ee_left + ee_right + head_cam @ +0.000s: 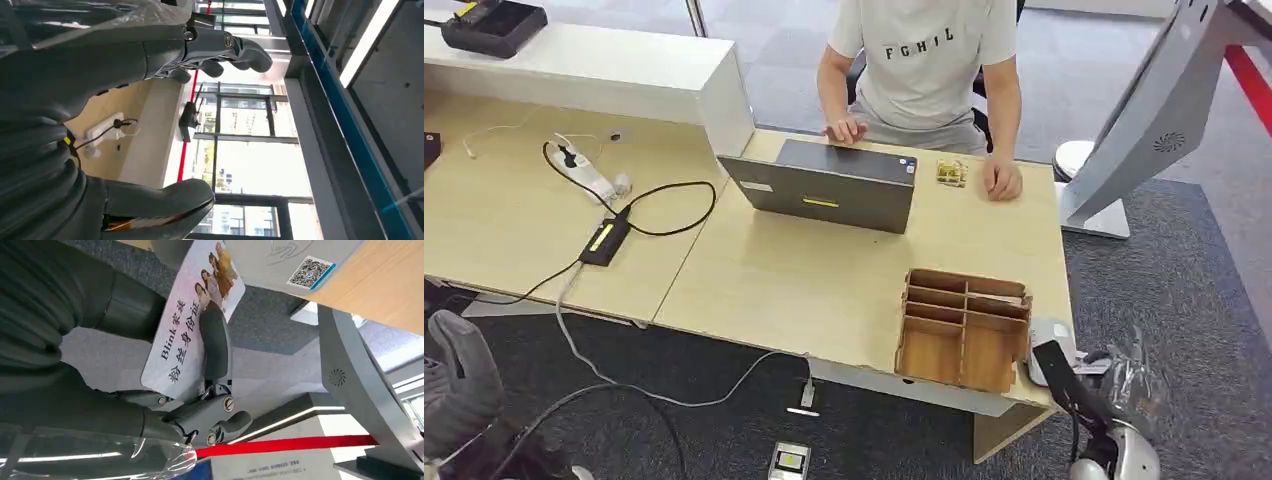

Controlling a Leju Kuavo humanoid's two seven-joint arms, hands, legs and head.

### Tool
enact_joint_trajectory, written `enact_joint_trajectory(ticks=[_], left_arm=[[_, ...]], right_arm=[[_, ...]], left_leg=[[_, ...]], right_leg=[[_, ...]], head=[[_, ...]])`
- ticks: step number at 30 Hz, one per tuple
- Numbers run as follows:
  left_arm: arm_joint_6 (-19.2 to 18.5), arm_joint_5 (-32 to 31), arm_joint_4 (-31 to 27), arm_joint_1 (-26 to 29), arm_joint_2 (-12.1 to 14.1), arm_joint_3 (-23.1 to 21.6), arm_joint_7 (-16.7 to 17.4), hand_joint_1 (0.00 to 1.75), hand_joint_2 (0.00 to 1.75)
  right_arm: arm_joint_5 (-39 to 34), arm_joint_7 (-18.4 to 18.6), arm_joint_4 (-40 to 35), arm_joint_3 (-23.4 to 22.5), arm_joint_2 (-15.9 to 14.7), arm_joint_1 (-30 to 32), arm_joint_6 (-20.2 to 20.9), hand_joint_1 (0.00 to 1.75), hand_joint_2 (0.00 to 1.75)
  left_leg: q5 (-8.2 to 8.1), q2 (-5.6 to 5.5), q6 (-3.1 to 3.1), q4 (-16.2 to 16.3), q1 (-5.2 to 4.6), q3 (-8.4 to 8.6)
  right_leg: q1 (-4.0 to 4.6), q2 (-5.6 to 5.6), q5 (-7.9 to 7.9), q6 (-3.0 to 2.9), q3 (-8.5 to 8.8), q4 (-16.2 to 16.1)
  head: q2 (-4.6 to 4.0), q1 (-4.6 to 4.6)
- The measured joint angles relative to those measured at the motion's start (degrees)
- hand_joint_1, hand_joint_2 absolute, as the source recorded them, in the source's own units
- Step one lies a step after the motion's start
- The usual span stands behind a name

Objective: Pass the card to the sensor for recognition and then transmit it.

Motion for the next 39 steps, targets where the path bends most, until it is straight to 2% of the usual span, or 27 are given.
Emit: enact_joint_trajectory(ticks=[16,22,30,39], left_arm=[[0.0,-0.4,0.0,-0.5,0.0,0.0,0.0,0.0,1.75],[0.0,-0.4,0.0,-0.9,0.0,0.0,0.0,0.0,1.75],[0.0,0.3,0.4,-2.0,0.0,0.0,0.0,0.0,1.75],[0.0,1.3,1.2,-3.2,0.0,-0.5,0.0,0.0,1.75]], right_arm=[[1.2,-0.6,3.5,0.8,1.5,-3.1,-0.4,1.75,1.75],[5.4,1.4,1.6,1.5,1.2,-5.2,-0.4,1.75,1.75],[11.6,4.3,-6.2,2.1,-0.2,-11.4,3.9,1.75,1.75],[15.5,4.3,-9.9,3.7,0.3,-20.5,8.2,1.75,1.75]], left_leg=[[0.01,0.0,0.01,0.0,0.0,0.07],[0.03,0.0,0.02,0.0,-0.01,0.0],[0.05,0.01,0.02,0.0,-0.02,-0.02],[0.07,0.02,0.02,0.0,-0.01,0.0]], right_leg=[[-0.01,0.0,0.02,0.01,0.1,0.0],[-0.02,0.0,0.06,0.03,0.03,0.0],[-0.03,0.01,0.07,0.03,0.0,0.0],[-0.02,0.0,0.08,0.04,0.0,0.0]], head=[[0.0,0.0],[0.0,-0.02],[0.0,0.02],[0.0,0.02]])
